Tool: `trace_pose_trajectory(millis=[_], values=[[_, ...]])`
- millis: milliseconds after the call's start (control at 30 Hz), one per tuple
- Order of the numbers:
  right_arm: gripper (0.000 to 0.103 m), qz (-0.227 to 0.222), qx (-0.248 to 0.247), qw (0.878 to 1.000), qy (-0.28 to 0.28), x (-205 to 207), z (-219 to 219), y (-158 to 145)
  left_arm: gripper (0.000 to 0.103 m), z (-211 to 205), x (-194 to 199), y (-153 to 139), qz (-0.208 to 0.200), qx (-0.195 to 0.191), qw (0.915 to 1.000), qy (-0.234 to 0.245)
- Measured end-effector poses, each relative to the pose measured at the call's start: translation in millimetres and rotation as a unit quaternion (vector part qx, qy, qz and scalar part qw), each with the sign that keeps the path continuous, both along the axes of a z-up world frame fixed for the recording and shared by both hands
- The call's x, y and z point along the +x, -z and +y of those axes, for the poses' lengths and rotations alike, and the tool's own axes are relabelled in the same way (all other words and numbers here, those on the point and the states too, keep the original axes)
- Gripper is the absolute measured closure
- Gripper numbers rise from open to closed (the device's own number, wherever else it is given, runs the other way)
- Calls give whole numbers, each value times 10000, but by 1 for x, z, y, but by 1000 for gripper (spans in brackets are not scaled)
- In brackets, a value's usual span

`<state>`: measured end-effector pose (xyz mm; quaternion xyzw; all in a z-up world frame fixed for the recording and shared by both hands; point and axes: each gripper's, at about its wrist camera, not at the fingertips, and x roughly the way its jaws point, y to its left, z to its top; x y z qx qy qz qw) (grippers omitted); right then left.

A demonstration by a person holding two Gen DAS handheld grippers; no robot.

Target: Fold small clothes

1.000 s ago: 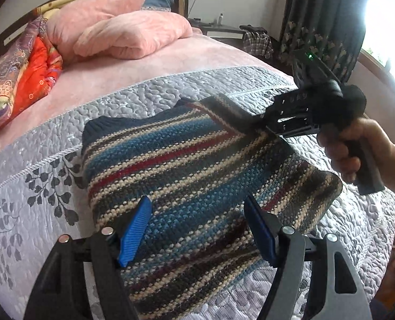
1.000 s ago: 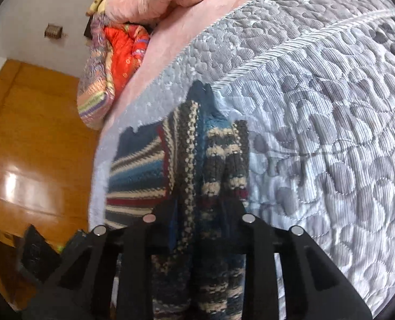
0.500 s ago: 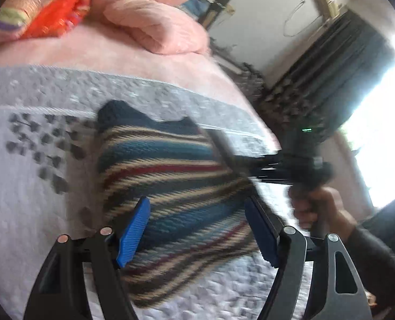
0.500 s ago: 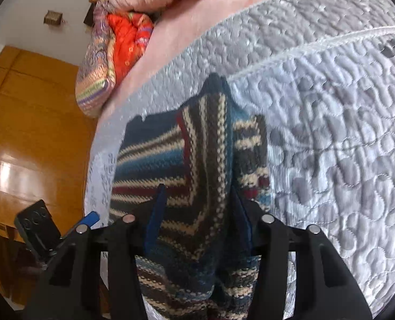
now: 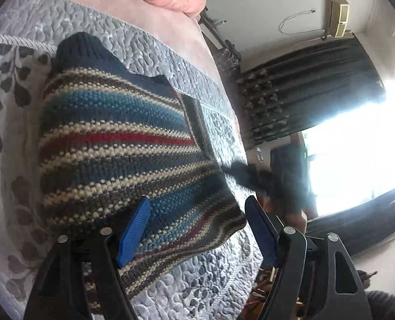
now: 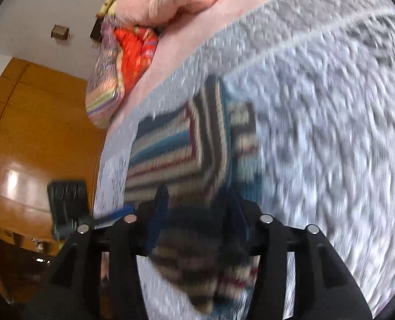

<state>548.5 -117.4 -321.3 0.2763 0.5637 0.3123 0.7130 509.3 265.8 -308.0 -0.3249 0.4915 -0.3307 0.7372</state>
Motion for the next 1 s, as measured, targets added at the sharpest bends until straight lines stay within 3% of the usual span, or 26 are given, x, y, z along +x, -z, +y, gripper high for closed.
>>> trace_pose_trajectory(millis=[67,100,167,300,400,467,567,633,700,800,867,900,933,1000], values=[[58,263,-111,9991,-301,-14,7,13,29,0,5,6,153,-26,9999,54],[73,292,-285,9984,-380,-20,9,21,30,-1,8,10,242,19,9997,80],[82,401,-347,9983,-246,-23,3,32,35,-6,9,18,388,166,9990,150],[82,468,-97,9988,-59,-28,-4,36,41,-14,14,18,530,554,9966,288],[75,435,149,9989,-132,-38,-6,23,41,-20,8,-4,379,298,9978,458],[74,401,55,9990,-214,-38,-3,25,41,-32,4,-12,242,241,9970,688],[83,604,-4,9981,-103,-39,-9,47,42,-53,5,20,704,540,9925,844],[85,599,94,9982,-40,-41,-16,52,55,-61,8,44,945,761,9889,860],[85,544,107,9985,-8,-41,-21,56,59,-63,7,52,980,787,9884,850],[84,566,212,9982,-9,-43,-25,58,58,-62,6,50,922,782,9893,816],[78,418,342,9985,-123,-43,-24,42,54,-64,0,42,811,741,9907,808],[73,424,423,9981,-160,-40,-24,37,50,-65,-4,36,737,633,9918,834],[57,473,433,9978,-191,-38,-24,33,50,-64,-8,33,702,500,9923,886],[53,708,434,9960,-318,-35,-22,38,50,-68,-15,36,764,443,9913,972]])
